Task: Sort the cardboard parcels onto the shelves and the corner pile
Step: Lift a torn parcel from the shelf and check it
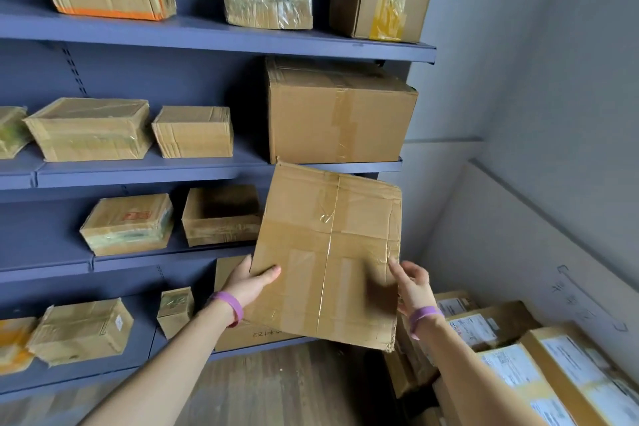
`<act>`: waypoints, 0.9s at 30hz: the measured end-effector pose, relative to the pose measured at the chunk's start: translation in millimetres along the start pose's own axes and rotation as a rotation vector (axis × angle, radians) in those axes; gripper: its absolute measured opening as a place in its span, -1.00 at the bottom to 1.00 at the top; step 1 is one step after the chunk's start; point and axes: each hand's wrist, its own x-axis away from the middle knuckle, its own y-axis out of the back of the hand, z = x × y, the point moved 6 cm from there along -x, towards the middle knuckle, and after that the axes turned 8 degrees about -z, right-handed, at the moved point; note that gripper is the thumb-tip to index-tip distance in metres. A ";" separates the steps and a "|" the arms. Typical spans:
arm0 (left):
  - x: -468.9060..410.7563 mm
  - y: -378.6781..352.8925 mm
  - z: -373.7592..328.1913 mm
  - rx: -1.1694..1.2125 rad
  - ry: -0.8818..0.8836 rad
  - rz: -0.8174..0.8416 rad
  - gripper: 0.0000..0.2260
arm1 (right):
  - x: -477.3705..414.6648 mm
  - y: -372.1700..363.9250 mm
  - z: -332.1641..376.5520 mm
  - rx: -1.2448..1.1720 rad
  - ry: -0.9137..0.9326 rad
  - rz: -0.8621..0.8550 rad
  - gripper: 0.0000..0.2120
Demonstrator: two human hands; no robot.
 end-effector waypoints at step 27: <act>10.7 49.6 -15.0 0.448 0.369 0.090 -0.01 | 15.9 -17.2 5.0 0.213 0.156 0.066 -0.45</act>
